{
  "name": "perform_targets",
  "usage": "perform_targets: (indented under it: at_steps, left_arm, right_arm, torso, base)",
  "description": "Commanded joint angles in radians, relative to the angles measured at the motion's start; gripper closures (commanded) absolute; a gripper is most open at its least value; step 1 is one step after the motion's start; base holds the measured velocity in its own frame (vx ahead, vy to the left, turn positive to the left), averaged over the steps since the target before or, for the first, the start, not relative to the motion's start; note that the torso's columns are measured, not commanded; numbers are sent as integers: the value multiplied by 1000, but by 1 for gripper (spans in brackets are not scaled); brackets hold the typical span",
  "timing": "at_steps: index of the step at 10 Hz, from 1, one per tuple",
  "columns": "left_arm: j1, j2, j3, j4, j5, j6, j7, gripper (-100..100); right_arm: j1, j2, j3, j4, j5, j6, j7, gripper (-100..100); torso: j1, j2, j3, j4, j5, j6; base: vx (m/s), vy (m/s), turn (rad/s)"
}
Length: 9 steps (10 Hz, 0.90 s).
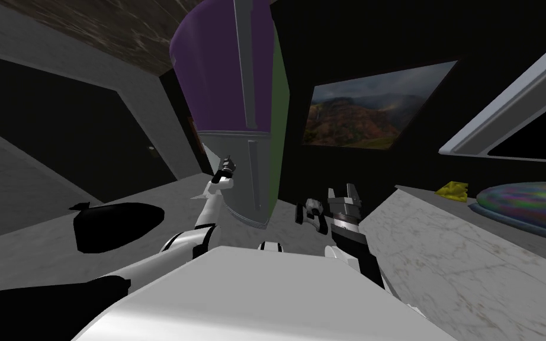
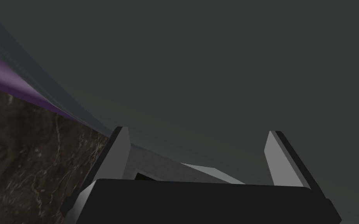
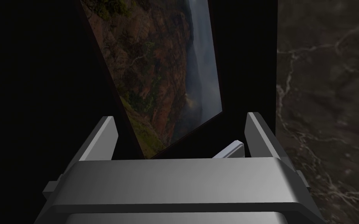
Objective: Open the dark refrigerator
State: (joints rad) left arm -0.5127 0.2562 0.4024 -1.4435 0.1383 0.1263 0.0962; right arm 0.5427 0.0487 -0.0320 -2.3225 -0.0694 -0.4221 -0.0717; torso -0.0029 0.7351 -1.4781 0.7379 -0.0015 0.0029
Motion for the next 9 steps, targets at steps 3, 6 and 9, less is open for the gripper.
perform_targets:
  at_steps: [3, 6, 9]
  left_arm:
    - [-122, 15, 25, 102, 35, 54, -2, -100]
    - [-184, 21, 41, 157, 57, 90, -4, -100]
    - [-274, 30, 70, 250, 102, 162, -8, -100]
  right_arm:
    - [0, 0, 0, 0, 0, 0, 0, 0]
    - [0, 0, 0, 0, 0, 0, 0, 0]
    - [0, 0, 0, 0, 0, 0, 0, 0]
  torso:
    - [-1, -1, -1, 1, -2, 2]
    - [-3, 1, 1, 1, -1, 3]
    - [-5, 1, 1, 1, -2, 5]
  base:
    - [-31, -40, 41]
    - [-43, -49, 41]
    - [-49, -47, 54]
